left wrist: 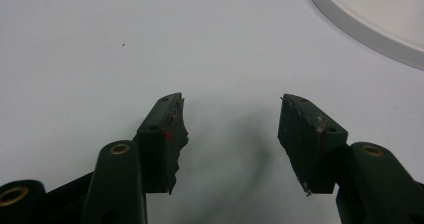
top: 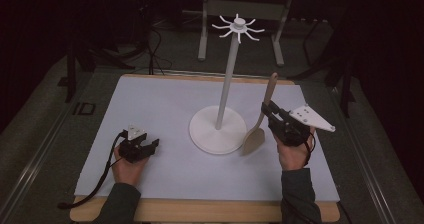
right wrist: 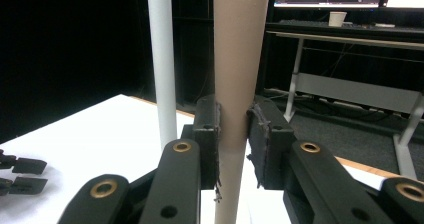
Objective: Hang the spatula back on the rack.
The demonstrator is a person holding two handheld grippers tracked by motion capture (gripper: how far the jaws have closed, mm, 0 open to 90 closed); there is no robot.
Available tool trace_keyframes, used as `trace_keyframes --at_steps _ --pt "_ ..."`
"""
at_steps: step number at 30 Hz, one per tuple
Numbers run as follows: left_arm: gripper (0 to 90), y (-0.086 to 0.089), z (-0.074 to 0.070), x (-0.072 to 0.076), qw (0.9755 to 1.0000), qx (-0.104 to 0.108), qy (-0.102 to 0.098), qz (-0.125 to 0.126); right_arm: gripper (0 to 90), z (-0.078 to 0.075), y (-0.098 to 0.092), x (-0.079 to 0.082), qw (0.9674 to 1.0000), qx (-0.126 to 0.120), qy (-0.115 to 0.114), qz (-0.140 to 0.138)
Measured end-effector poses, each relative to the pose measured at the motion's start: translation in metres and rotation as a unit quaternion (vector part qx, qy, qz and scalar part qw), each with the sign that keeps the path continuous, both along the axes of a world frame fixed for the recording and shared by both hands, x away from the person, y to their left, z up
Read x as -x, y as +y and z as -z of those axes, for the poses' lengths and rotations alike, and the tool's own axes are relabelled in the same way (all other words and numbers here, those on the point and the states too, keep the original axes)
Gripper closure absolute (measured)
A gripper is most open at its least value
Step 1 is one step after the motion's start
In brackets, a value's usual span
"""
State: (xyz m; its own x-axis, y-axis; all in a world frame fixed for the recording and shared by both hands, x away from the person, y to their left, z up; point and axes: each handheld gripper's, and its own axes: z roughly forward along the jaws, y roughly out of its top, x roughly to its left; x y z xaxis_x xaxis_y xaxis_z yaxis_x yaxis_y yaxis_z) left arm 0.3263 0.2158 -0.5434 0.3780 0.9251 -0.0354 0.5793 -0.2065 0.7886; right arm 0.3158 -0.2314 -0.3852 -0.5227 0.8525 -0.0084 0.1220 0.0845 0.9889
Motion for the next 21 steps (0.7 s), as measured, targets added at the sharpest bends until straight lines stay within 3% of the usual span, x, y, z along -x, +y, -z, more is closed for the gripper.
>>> trace_keyframes --at_steps 21 --pt "43.9 0.0 0.0 0.0 1.0 -0.001 0.0 0.001 75.1 -0.012 0.008 -0.003 0.9999 0.008 -0.009 -0.012"
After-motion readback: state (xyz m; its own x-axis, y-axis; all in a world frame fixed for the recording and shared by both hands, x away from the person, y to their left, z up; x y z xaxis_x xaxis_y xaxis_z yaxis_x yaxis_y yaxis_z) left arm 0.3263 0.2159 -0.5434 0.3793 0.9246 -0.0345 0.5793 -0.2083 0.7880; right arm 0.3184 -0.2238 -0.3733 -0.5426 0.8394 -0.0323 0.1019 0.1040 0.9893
